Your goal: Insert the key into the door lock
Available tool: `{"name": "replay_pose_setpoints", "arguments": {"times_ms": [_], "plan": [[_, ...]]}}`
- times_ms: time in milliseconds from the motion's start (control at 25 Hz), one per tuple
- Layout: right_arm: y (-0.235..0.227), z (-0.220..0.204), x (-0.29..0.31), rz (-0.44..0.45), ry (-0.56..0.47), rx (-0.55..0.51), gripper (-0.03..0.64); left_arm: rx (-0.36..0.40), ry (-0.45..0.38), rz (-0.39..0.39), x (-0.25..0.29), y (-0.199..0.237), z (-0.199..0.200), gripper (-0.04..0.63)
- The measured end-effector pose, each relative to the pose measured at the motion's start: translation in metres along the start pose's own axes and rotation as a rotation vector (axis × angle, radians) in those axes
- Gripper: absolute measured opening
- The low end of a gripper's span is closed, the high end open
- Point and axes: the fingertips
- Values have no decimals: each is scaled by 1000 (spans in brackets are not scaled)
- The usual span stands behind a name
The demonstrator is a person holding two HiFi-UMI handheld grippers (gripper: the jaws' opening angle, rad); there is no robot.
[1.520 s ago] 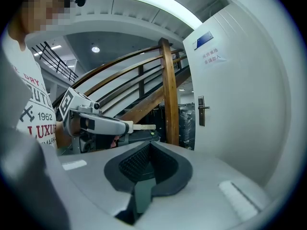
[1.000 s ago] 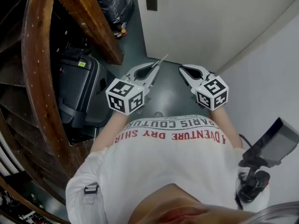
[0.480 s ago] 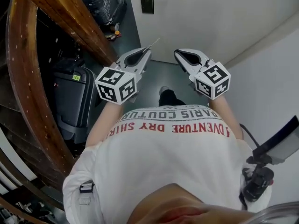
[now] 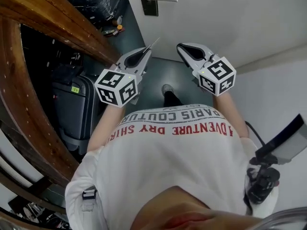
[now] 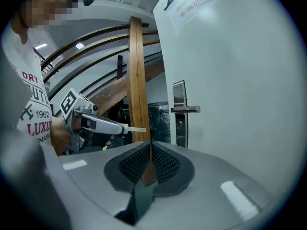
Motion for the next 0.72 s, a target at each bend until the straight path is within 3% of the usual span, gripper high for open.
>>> {"name": "replay_pose_setpoints", "arguments": {"times_ms": [200,440,720], "plan": [[-57,22,29,-27,-22,-26,10,-17,10,7,36,29,10,23],[-126,76,62,-84,-78,-84,129,-53,-4,30,64,60,32,21],[-138,87,91,-60,-110,-94,155,-83,-8,40,59,71,20,22]]}}
Point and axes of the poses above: the fingertips, and each gripper's own axes: x forward along the fingers, y to its left, z out of its top, and after that the axes turned 1 degree about x, right-handed
